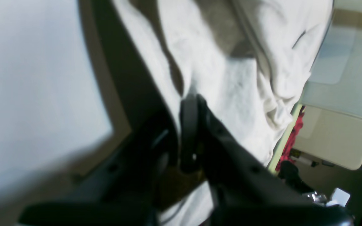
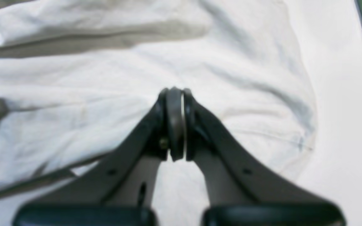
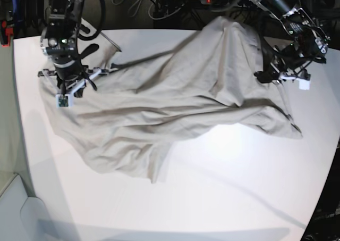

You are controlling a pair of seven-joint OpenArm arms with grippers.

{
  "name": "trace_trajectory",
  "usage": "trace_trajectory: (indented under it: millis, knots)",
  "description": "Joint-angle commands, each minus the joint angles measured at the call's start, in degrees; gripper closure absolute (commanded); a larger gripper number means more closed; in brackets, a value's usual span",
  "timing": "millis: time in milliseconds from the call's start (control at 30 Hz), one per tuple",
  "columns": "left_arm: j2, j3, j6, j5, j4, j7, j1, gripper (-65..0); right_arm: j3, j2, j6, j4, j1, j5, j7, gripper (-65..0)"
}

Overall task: Layout the t-shirt on the table in an organized manner, then fold the t-shirt properly
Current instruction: 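Release the shirt with the left gripper and raise it away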

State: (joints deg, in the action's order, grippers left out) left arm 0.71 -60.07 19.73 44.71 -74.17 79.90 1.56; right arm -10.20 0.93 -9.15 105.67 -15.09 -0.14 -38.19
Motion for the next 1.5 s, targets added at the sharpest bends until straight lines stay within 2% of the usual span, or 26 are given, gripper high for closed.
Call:
trace_trajectory:
  millis: [0,67,233,367,467,600,767,1100,1467]
  knots:
    - [0.65,-0.01,0.01,1.14,-1.3,0.1,0.15,-1.9,-0.05,0.26,0.31,0.66,0.81,0.19,1.49,0.0]
    - [1.8,-0.01,0.01,1.23,-1.3,0.1,-0.73,0.0,-0.05,0.26,0.31,0.05,1.33,0.19,1.49,0.0]
    - [4.43,-0.72,0.1,1.84,-2.53,0.1,-2.66,-0.2,-0.05,0.35,0.31,-1.98,2.74,0.19,1.49,0.0]
    - [6.72,-2.12,0.1,6.5,-4.55,0.1,-5.21,-0.2,0.22,-0.01,0.22,-3.21,2.74,0.27,1.58,0.0]
    - [8.65,-2.04,-0.08,10.1,-5.26,0.1,-7.15,-0.2,3.38,0.26,0.22,-3.38,3.62,0.27,1.58,0.0]
    - [10.59,-2.04,0.01,11.34,-4.64,0.1,-8.29,-0.2,6.02,0.17,0.22,-3.56,4.06,0.27,1.58,0.0]
    - [11.03,-2.12,0.1,12.39,-5.7,0.1,-9.78,-0.2,9.89,0.17,0.22,-4.88,6.34,0.27,1.58,0.0]
    - [11.03,-1.95,0.1,18.81,-6.05,0.1,-16.64,-0.2,11.38,-0.09,0.22,-15.43,10.3,0.27,1.58,0.0]
    - [10.76,-1.6,0.1,31.12,-6.14,0.1,-23.85,-0.2,12.26,-0.09,0.22,-17.18,12.59,0.27,1.67,0.0]
